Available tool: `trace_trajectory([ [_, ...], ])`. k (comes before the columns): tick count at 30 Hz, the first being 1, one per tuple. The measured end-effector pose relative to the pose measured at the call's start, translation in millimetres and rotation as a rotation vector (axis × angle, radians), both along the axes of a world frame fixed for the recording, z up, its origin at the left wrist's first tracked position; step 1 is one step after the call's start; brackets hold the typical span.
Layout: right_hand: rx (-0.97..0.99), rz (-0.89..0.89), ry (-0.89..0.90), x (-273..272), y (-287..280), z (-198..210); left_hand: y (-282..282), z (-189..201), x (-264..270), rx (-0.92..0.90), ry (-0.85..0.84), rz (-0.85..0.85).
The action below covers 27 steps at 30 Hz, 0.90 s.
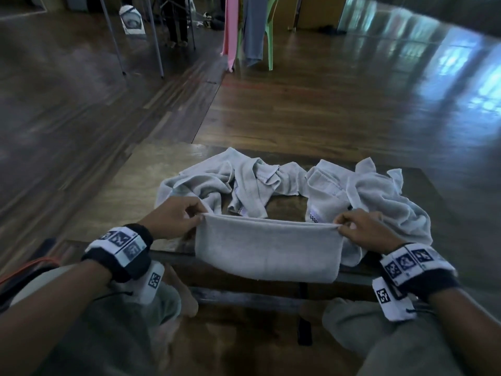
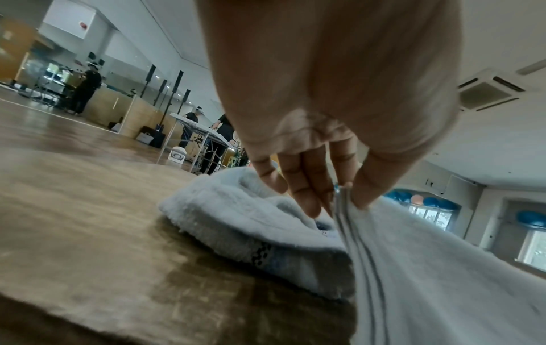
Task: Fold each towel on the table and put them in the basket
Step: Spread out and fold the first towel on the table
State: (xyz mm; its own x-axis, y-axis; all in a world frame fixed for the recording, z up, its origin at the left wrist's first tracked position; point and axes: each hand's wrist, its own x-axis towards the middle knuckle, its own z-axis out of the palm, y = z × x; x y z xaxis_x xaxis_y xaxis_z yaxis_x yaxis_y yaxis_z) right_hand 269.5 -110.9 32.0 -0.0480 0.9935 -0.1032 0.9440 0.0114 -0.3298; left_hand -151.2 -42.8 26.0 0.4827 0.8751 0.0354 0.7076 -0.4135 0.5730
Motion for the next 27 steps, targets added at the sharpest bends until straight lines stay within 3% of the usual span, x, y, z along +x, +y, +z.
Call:
trace_trajectory([
  [5, 0.117, -0.085, -0.093, -10.1, 19.8, -2.2, 23.0, -10.3, 10.0, 0.113, 0.003, 0.059],
  [11, 0.434, -0.134, -0.012, -5.2, 37.0, 11.0, 41.0, 7.0, 26.9, 0.293, -0.160, 0.170],
  [15, 0.547, -0.077, 0.055, 2.1, 34.0, 22.7, 41.6, 26.3, 20.5, 0.376, -0.194, 0.122],
  [20, 0.445, -0.015, 0.194, 6.1, 12.6, 47.4, 22.0, 62.4, -0.5, 0.247, -0.165, -0.032],
  [25, 0.181, 0.103, 0.569, 1.5, -5.8, 82.0, 13.3, 87.9, -22.1, -0.306, -0.305, -0.185],
  [27, 0.047, 0.089, 0.565, 1.6, 0.6, 78.0, 18.6, 82.4, -18.9, -0.328, -0.198, -0.179],
])
